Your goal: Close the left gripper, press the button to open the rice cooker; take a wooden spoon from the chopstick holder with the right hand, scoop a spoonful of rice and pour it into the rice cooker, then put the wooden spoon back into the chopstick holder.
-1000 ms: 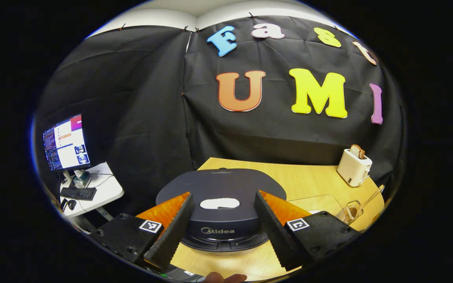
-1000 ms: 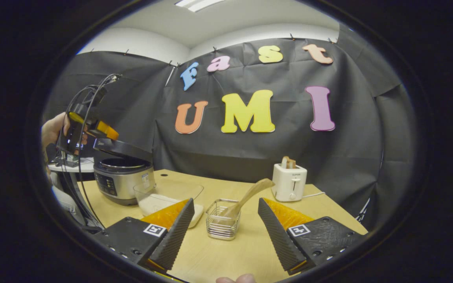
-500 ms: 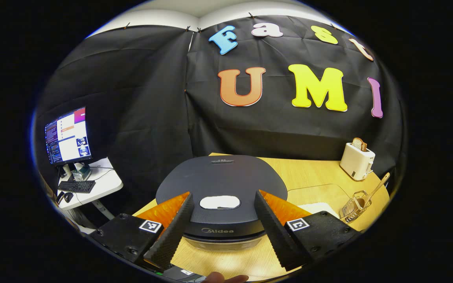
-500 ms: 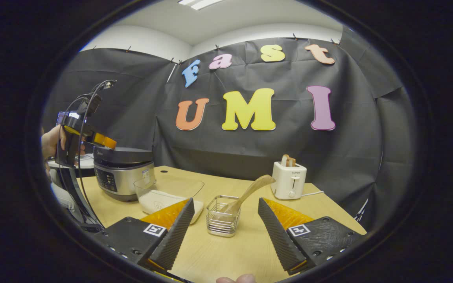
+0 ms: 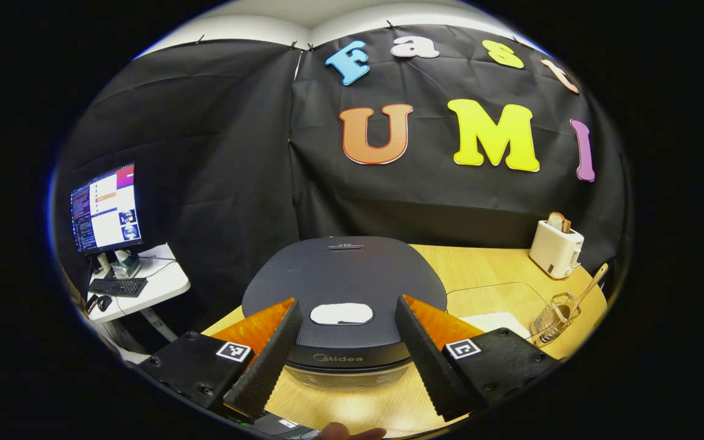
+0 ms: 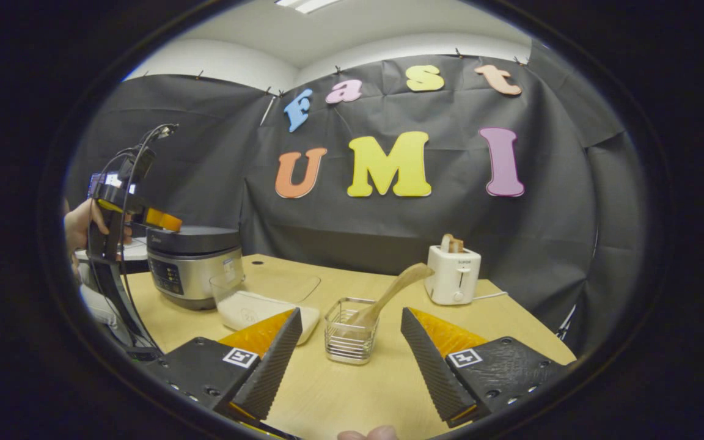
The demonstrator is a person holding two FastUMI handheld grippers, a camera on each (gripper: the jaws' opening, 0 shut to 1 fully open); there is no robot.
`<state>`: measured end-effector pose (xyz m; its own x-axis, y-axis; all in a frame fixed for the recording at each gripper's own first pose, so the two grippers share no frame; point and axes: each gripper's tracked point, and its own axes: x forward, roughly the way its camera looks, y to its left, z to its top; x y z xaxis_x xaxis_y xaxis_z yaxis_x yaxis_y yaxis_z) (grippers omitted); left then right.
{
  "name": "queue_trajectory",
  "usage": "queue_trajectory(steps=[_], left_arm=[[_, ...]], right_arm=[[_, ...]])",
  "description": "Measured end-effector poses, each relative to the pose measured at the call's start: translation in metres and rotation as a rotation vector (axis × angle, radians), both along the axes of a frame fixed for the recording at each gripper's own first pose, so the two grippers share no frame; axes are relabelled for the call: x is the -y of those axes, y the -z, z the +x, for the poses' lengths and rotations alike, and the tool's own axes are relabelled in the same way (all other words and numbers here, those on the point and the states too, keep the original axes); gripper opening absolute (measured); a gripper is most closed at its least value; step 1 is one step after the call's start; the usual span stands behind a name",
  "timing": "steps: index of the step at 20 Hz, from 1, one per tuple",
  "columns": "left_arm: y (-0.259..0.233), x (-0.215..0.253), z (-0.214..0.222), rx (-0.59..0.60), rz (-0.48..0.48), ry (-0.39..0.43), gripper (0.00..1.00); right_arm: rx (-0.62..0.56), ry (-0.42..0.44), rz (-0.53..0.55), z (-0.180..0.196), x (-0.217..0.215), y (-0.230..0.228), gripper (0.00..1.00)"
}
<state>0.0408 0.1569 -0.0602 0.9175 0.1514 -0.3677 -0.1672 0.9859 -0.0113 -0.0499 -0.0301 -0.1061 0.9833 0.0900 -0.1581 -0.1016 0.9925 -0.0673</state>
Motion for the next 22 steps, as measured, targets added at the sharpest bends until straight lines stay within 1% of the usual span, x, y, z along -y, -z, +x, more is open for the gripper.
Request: queue_trajectory(steps=[3, 4, 5, 6, 7, 8, 10, 11, 12, 13, 15, 16, 17, 18, 19, 21, 22], left_arm=[[-0.001, 0.001, 0.000, -0.012, 0.005, 0.001, 1.00], [0.002, 0.000, -0.001, -0.010, -0.005, -0.001, 0.99], [0.008, 0.002, -0.004, 0.053, -0.012, -0.002, 0.99], [0.018, 0.005, 0.005, 0.098, 0.051, 0.040, 0.99], [-0.004, 0.004, 0.011, 0.218, 0.085, 0.065, 1.00], [0.010, 0.004, 0.010, 0.144, 0.042, 0.065, 0.92], [0.014, 0.000, 0.004, 0.102, -0.005, 0.051, 0.94], [0.015, 0.001, 0.001, 0.095, -0.007, 0.043, 0.92], [0.006, 0.001, 0.006, 0.123, 0.029, 0.049, 0.93], [0.007, 0.001, 0.005, 0.118, 0.070, 0.057, 0.92], [0.000, -0.001, 0.003, 0.144, 0.188, 0.058, 0.93], [-0.003, -0.001, 0.002, 0.161, 0.228, 0.057, 0.95], [-0.003, 0.004, 0.001, 0.172, 0.240, 0.058, 0.96], [-0.007, 0.011, -0.001, 0.183, 0.240, 0.062, 0.96], [-0.014, 0.020, -0.006, 0.199, 0.227, 0.062, 0.99], [-0.023, 0.043, -0.006, 0.242, 0.162, 0.104, 0.99], [-0.029, 0.050, -0.010, 0.259, 0.140, 0.108, 0.99]], right_arm=[[-0.006, -0.006, -0.003, 0.001, -0.003, 0.003, 0.96], [-0.009, -0.006, -0.001, 0.001, -0.004, 0.004, 0.96], [-0.009, -0.008, 0.007, 0.000, -0.005, 0.005, 0.97], [-0.016, -0.023, 0.010, -0.002, -0.009, 0.007, 0.96], [-0.006, -0.040, 0.013, -0.005, -0.014, 0.005, 0.96], [0.010, -0.043, 0.018, -0.007, -0.016, 0.002, 0.97], [0.007, -0.067, 0.033, -0.007, -0.024, 0.003, 0.96], [0.014, -0.071, 0.035, -0.008, -0.027, 0.000, 0.96], [0.024, -0.061, 0.039, -0.009, -0.026, -0.003, 0.96], [0.025, -0.053, 0.040, -0.009, -0.026, -0.002, 0.95], [0.019, -0.056, 0.036, -0.012, -0.029, 0.002, 0.96], [0.016, -0.047, 0.031, -0.010, -0.026, 0.003, 0.96], [0.015, -0.039, 0.029, -0.009, -0.024, 0.003, 0.95], [0.016, -0.034, 0.030, -0.008, -0.023, 0.001, 0.95], [0.021, -0.027, 0.036, -0.008, -0.023, -0.002, 0.95], [0.037, -0.025, 0.052, -0.009, -0.027, -0.009, 0.96], [0.046, -0.023, 0.051, -0.010, -0.028, -0.012, 0.96]])
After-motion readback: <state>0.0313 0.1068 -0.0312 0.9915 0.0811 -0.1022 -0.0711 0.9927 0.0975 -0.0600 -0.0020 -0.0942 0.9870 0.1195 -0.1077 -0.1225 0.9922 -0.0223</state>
